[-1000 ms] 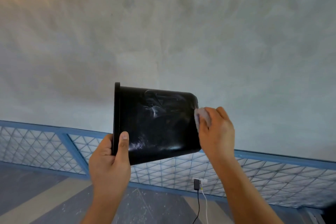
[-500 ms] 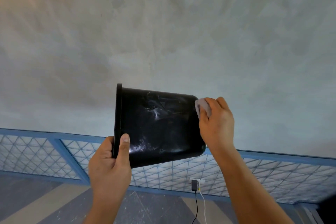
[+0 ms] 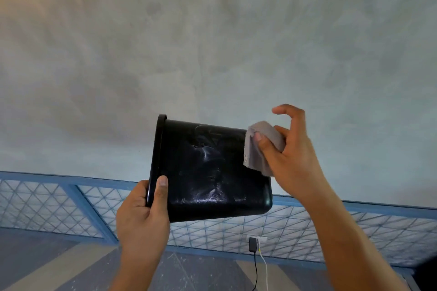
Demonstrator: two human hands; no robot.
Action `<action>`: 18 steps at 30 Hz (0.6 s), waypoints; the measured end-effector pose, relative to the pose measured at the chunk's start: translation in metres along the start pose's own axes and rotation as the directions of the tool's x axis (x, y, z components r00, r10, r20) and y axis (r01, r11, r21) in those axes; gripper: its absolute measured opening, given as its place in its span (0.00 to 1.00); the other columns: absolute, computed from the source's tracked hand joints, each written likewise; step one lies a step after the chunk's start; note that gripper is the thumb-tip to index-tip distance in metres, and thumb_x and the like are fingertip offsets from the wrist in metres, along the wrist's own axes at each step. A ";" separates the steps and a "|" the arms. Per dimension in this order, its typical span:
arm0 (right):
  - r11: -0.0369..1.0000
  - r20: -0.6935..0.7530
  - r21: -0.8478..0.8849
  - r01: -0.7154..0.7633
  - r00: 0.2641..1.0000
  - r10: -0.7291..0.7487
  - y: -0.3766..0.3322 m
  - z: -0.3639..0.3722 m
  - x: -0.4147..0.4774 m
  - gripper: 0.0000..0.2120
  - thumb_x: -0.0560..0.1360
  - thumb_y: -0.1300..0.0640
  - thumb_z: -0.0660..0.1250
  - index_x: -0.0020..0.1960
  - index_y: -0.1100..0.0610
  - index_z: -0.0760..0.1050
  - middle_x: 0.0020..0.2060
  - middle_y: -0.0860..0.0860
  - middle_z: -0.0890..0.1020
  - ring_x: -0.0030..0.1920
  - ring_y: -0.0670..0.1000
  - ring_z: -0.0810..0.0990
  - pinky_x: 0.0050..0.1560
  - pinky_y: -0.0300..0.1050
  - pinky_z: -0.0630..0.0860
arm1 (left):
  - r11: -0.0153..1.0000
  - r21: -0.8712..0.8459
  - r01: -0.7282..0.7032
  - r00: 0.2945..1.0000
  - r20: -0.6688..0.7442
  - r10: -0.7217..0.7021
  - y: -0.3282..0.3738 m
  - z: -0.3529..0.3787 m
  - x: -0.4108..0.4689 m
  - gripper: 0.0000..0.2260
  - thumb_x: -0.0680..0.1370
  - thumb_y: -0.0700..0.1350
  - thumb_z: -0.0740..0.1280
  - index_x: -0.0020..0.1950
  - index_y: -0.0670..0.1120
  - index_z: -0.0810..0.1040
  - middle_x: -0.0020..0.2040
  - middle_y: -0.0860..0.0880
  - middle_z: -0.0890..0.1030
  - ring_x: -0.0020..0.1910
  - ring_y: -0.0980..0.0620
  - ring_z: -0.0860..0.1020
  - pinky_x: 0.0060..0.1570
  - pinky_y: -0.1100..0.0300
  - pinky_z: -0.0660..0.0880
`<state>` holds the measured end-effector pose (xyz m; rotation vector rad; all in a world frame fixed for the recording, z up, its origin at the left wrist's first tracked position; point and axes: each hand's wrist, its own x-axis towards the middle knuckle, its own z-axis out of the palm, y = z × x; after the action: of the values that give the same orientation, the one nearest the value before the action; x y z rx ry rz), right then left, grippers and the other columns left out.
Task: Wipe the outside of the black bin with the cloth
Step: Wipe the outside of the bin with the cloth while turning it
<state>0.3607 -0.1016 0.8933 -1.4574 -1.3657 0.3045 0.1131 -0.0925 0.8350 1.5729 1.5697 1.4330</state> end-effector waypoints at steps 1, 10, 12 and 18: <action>1.000 0.095 -0.008 0.022 0.995 -0.021 -0.007 0.001 -0.001 0.16 0.82 0.52 0.66 0.62 0.41 0.62 0.36 0.52 0.81 0.33 0.48 0.81 0.31 0.41 0.77 | 1.000 -0.002 -0.008 1.000 0.007 0.008 0.002 0.001 -0.001 0.22 0.81 0.59 0.60 0.33 0.45 0.67 0.27 0.49 0.68 0.29 0.49 0.68 0.31 0.55 0.63; 0.784 -0.023 -0.613 0.096 0.990 -0.140 0.007 0.067 -0.059 0.27 0.78 0.36 0.61 0.70 0.51 0.69 0.64 0.55 0.67 0.56 0.53 0.68 0.50 0.48 0.78 | 1.000 -0.009 -0.028 1.000 0.002 0.028 0.003 0.008 -0.001 0.21 0.78 0.62 0.59 0.36 0.47 0.74 0.29 0.48 0.75 0.32 0.49 0.75 0.33 0.55 0.68; 0.791 -0.063 -0.603 0.107 0.981 -0.181 0.010 0.073 -0.061 0.28 0.79 0.41 0.65 0.74 0.52 0.66 0.63 0.56 0.69 0.57 0.54 0.69 0.52 0.49 0.78 | 1.000 -0.004 -0.025 1.000 0.003 0.025 0.004 0.009 -0.001 0.21 0.79 0.62 0.58 0.36 0.48 0.74 0.29 0.49 0.75 0.32 0.50 0.75 0.32 0.56 0.67; 0.882 -0.117 -0.414 0.224 0.948 -0.296 0.033 0.050 -0.042 0.13 0.79 0.64 0.69 0.62 0.53 0.78 0.52 0.50 0.72 0.45 0.51 0.75 0.44 0.48 0.80 | 0.999 -0.007 -0.043 0.999 0.001 0.043 0.003 0.007 -0.003 0.19 0.78 0.61 0.59 0.36 0.49 0.73 0.28 0.52 0.73 0.30 0.52 0.74 0.32 0.59 0.65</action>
<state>0.3278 -0.1045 0.8281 -1.5566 -1.5119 -0.2911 0.1216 -0.0941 0.8346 1.6121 1.5373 1.4580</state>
